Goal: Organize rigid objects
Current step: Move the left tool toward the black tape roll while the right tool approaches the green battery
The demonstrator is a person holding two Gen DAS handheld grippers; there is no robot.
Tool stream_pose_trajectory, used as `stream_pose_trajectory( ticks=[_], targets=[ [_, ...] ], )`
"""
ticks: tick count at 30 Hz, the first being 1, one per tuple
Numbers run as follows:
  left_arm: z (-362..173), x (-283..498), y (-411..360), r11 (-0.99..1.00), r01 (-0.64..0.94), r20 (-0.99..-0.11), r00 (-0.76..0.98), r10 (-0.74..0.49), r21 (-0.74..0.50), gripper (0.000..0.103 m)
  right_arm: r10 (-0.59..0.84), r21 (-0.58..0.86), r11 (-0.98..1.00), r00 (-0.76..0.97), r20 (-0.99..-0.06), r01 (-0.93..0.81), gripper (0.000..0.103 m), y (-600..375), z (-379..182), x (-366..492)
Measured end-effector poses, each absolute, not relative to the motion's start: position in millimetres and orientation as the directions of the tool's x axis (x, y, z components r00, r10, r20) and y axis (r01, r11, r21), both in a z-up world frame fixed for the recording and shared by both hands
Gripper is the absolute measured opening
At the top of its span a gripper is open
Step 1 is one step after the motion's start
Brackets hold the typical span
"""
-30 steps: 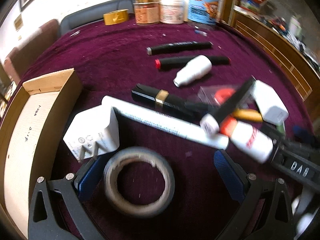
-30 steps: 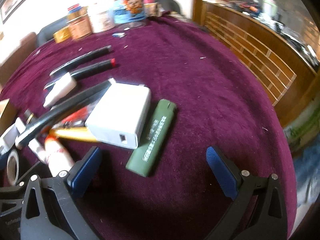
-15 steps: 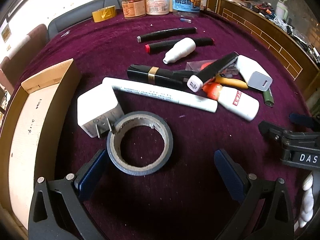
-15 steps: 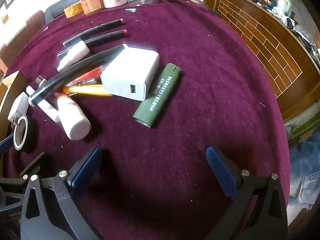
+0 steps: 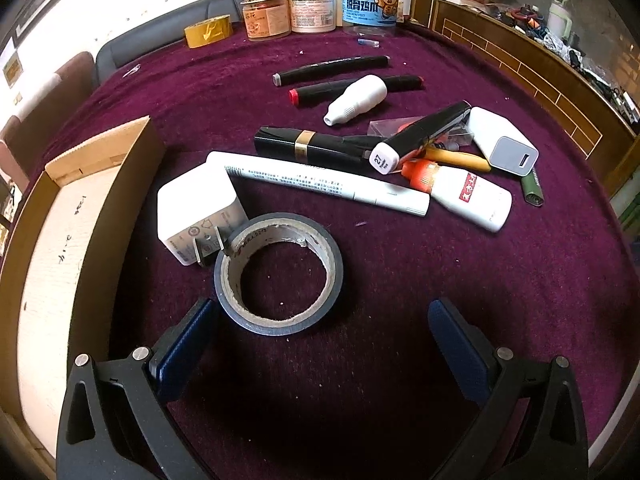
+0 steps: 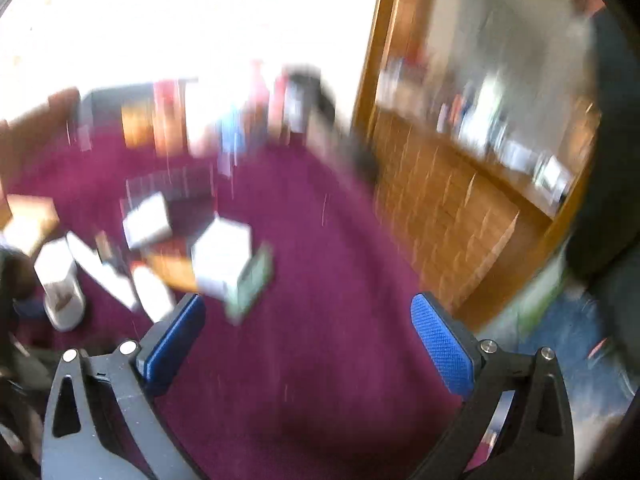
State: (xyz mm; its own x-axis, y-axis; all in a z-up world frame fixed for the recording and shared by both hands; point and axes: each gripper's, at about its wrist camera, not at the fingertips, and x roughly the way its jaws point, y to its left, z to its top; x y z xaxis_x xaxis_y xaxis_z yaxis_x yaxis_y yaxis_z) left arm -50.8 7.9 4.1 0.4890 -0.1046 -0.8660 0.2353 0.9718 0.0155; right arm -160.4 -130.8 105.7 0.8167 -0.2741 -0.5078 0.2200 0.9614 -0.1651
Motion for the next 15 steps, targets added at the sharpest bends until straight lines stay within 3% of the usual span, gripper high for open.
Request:
stream_pose_trajectory(
  ticks=[2, 5, 10, 15],
  targets=[
    [4.6, -51.6, 9.6, 0.972, 0.234, -0.867, 0.486, -0.110, 0.008, 0.102, -0.162, -0.066, 0.987, 0.864, -0.476, 0.148, 0.103, -133.6, 114.7, -166.6],
    [5.1, -56.2, 11.9, 0.971, 0.240, -0.870, 0.480, -0.117, 0.002, 0.102, -0.120, -0.042, 0.992, 0.735, -0.667, 0.123, 0.103, -137.1, 83.6, -130.8],
    [5.8, -68.2, 8.9, 0.968, 0.248, -0.866, 0.493, -0.090, 0.041, 0.102, -0.202, -0.033, 0.971, 0.741, -0.640, 0.236, 0.102, -150.4, 70.2, -105.3],
    [10.4, -90.5, -9.8, 0.947, 0.234, -0.799, 0.601, 0.037, 0.220, 0.102, -0.254, 0.001, 0.946, 0.747, -0.614, 0.323, 0.102, -164.5, 68.4, -65.8]
  ],
)
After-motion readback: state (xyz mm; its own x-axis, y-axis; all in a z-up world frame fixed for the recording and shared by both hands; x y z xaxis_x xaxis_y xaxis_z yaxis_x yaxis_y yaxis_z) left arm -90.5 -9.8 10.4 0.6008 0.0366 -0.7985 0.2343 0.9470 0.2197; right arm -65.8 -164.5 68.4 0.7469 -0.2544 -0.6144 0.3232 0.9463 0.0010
